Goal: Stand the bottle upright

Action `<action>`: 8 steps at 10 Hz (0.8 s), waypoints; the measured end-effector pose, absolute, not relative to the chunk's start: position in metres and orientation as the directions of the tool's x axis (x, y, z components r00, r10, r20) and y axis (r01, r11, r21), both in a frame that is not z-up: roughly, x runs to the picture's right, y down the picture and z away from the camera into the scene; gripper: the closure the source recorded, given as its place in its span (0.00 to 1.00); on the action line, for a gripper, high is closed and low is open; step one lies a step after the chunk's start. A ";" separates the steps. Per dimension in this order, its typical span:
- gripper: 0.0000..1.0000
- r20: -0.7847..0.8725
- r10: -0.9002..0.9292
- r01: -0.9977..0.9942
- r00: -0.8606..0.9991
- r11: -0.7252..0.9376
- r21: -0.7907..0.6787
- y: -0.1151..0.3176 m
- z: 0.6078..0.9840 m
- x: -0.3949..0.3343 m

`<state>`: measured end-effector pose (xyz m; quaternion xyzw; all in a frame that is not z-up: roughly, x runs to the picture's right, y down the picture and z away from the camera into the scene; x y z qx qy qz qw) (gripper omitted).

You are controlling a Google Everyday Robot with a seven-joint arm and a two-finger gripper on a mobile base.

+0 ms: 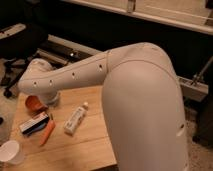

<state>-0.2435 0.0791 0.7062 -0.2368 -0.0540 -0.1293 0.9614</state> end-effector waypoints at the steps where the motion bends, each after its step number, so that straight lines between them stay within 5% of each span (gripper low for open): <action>1: 0.94 0.165 -0.223 0.274 0.961 0.854 -0.441 0.079 0.706 -0.243; 8: 0.94 0.191 -0.273 0.330 0.943 0.846 -0.419 0.074 0.710 -0.244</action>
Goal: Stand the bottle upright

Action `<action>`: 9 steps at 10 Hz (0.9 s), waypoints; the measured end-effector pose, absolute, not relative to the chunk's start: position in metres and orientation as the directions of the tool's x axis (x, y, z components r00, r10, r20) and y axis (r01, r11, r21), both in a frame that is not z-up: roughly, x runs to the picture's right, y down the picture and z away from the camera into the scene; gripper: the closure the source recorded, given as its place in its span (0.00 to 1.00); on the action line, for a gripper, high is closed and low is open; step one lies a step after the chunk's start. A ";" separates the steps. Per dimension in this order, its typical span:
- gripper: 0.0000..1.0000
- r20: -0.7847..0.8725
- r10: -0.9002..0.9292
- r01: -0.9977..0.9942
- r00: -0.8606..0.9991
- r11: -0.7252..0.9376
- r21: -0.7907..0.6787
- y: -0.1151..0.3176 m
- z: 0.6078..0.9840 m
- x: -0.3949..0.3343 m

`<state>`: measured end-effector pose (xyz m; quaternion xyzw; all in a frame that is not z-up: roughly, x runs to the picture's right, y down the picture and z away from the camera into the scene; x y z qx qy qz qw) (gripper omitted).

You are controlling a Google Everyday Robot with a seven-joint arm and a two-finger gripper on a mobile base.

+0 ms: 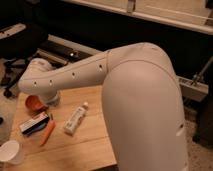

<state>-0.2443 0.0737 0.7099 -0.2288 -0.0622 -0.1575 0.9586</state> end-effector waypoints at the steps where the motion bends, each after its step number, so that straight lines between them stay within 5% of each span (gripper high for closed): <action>1: 0.94 0.212 -0.311 0.373 0.926 0.834 -0.406 0.069 0.713 -0.243; 9: 1.00 0.414 -0.577 0.705 0.704 0.639 -0.307 -0.002 0.737 -0.170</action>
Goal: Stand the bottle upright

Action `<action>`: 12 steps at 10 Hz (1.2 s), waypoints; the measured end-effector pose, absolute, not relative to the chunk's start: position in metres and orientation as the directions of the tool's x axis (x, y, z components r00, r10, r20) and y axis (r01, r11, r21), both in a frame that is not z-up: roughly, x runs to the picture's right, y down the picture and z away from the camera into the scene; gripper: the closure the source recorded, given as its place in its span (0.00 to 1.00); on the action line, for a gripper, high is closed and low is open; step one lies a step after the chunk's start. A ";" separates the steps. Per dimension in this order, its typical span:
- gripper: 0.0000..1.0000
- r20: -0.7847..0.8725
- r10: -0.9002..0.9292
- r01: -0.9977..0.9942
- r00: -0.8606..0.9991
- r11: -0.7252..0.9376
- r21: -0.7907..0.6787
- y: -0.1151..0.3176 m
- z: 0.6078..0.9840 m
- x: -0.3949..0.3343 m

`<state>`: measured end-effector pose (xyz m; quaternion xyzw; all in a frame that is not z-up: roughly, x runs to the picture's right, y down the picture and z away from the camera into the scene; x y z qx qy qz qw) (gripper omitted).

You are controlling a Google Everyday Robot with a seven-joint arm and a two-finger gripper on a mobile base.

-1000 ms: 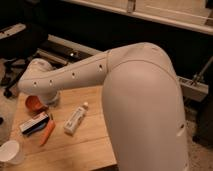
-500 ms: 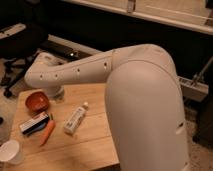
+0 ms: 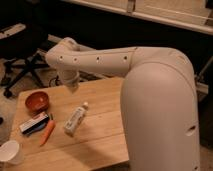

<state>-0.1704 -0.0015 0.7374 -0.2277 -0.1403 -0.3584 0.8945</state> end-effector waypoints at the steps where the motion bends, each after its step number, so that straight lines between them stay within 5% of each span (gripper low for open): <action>1: 0.97 0.424 -0.602 0.733 0.676 0.606 -0.310 -0.002 0.742 -0.163; 4: 0.78 0.400 -0.628 0.744 0.668 0.582 -0.330 -0.007 0.756 -0.143; 12: 0.78 0.403 -0.629 0.746 0.665 0.580 -0.327 -0.006 0.755 -0.146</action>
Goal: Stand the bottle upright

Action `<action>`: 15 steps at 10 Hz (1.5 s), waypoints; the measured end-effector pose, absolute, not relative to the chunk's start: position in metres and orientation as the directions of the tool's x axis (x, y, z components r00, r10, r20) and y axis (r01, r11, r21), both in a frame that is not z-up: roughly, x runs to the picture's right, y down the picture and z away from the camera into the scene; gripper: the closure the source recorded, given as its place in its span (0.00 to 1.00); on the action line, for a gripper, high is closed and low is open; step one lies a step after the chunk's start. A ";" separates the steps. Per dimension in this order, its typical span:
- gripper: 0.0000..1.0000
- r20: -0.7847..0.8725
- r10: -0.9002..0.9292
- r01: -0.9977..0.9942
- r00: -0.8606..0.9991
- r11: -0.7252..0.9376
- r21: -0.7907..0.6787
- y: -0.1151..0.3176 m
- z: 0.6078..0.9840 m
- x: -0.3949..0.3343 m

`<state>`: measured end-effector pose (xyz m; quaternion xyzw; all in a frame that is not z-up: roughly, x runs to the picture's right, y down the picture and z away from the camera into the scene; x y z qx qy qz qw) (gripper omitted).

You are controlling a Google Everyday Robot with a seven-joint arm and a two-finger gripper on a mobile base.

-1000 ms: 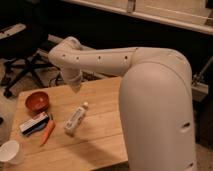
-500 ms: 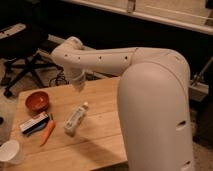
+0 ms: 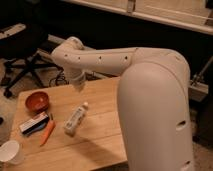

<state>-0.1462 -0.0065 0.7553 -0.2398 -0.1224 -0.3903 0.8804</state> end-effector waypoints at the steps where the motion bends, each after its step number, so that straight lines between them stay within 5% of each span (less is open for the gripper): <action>1: 0.78 0.403 -0.629 0.746 0.665 0.580 -0.327 -0.006 0.755 -0.146; 5: 0.85 0.403 -0.629 0.746 0.665 0.580 -0.327 -0.006 0.755 -0.146; 12: 0.23 0.403 -0.629 0.746 0.665 0.580 -0.326 -0.006 0.756 -0.146; 15: 0.20 0.403 -0.629 0.746 0.665 0.580 -0.327 -0.006 0.756 -0.146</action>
